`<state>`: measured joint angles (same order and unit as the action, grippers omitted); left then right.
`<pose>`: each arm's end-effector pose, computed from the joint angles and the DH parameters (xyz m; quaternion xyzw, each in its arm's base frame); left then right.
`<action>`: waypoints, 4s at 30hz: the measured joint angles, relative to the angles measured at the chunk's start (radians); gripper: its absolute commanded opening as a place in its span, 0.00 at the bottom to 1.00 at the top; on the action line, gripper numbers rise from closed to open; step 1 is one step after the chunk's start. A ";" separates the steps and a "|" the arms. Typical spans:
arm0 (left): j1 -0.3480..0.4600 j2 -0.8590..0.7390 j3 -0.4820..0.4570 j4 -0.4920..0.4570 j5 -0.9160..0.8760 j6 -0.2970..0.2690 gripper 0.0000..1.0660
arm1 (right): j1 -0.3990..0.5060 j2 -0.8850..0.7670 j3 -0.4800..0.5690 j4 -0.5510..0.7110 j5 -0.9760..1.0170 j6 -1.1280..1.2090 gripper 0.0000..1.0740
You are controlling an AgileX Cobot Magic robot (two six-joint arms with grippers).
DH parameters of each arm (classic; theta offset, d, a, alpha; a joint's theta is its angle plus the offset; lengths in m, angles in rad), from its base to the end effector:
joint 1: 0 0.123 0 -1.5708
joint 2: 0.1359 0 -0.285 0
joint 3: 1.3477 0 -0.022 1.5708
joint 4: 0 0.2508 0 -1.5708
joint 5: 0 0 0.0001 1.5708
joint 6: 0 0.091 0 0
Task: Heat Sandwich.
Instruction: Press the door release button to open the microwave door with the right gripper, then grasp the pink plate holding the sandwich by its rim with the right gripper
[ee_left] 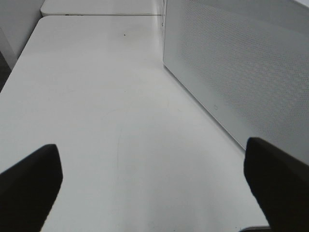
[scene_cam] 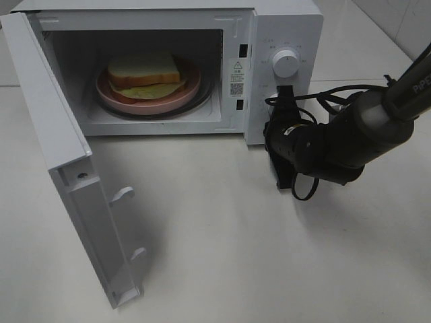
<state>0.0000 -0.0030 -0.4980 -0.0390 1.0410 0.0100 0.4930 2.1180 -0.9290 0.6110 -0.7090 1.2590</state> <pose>-0.0043 -0.0031 0.2784 0.0048 0.8476 -0.0168 0.5303 0.3573 0.1534 0.0905 0.5733 0.6240 0.3839 0.3669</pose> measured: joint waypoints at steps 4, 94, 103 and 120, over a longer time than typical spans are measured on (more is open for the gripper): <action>0.000 0.000 0.000 0.000 0.000 0.000 0.91 | -0.006 -0.051 0.056 -0.050 0.004 -0.006 0.00; 0.000 0.000 0.000 0.000 0.000 0.000 0.91 | -0.009 -0.786 0.059 -0.456 1.470 -2.526 0.19; 0.000 0.000 0.000 0.000 0.000 0.000 0.91 | -0.009 -0.786 0.059 -0.544 1.467 -2.527 0.58; 0.000 0.000 0.000 0.000 0.000 0.000 0.91 | -0.009 -0.779 0.055 -0.561 1.448 -2.473 0.88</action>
<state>0.0000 -0.0030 -0.4980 -0.0390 1.0410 0.0100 0.4840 1.3390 -0.8740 0.0500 0.7390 -1.2140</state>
